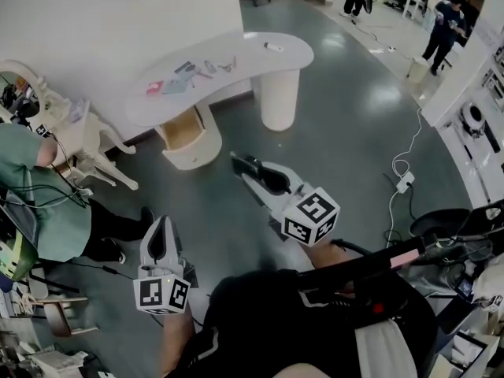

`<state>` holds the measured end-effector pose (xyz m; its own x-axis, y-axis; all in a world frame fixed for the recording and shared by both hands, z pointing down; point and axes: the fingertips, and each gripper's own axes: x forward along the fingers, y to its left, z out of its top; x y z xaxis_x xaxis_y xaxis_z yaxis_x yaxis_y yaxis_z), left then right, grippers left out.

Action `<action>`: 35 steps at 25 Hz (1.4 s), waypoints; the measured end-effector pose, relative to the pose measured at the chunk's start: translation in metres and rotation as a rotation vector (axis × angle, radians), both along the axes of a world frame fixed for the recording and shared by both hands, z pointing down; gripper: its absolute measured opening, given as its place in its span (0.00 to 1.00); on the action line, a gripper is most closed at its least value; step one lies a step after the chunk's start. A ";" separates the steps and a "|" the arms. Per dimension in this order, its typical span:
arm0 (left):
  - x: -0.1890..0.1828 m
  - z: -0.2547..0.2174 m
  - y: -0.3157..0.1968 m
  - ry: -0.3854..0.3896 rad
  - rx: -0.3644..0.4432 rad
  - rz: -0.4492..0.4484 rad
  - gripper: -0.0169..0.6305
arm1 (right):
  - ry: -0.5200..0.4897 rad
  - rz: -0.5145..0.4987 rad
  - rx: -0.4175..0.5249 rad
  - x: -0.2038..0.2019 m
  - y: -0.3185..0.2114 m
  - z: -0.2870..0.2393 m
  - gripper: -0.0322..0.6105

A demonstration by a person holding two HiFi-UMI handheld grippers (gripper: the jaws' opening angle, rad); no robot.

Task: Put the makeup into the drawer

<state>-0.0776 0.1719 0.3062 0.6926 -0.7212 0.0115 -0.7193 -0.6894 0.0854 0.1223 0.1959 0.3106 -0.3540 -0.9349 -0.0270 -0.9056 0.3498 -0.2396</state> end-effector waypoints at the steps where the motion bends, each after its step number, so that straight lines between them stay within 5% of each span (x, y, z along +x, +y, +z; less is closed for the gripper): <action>1: 0.002 0.002 -0.004 -0.002 -0.007 -0.004 0.03 | -0.005 -0.002 -0.006 0.003 -0.005 0.002 0.20; 11: 0.006 0.010 -0.067 -0.001 -0.040 0.007 0.03 | -0.003 -0.010 -0.047 0.001 -0.068 0.011 0.20; 35: -0.048 0.011 -0.261 0.074 -0.027 0.118 0.03 | 0.087 0.056 -0.060 -0.068 -0.238 -0.016 0.20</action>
